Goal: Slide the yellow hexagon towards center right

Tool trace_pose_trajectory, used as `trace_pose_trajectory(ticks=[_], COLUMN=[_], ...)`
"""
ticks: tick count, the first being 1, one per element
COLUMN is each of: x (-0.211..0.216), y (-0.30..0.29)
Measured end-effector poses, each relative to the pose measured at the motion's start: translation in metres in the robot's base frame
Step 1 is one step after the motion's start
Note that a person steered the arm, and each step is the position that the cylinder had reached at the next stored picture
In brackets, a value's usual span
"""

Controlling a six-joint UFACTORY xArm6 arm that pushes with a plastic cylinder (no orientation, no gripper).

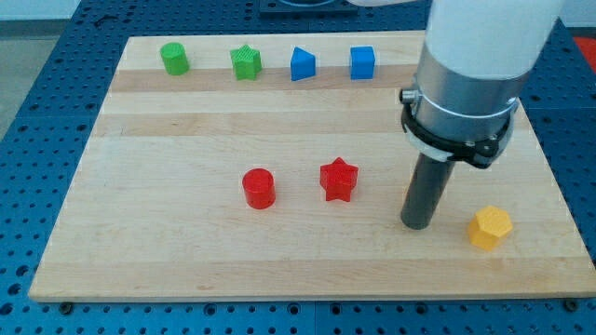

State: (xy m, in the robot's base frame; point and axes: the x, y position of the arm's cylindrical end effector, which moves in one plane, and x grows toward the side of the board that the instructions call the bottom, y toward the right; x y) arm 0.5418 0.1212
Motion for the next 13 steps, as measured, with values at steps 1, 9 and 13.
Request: trace_pose_trajectory(ticks=[1,9,13], x=[-0.003,0.056,0.04], y=[0.013,0.096,0.036])
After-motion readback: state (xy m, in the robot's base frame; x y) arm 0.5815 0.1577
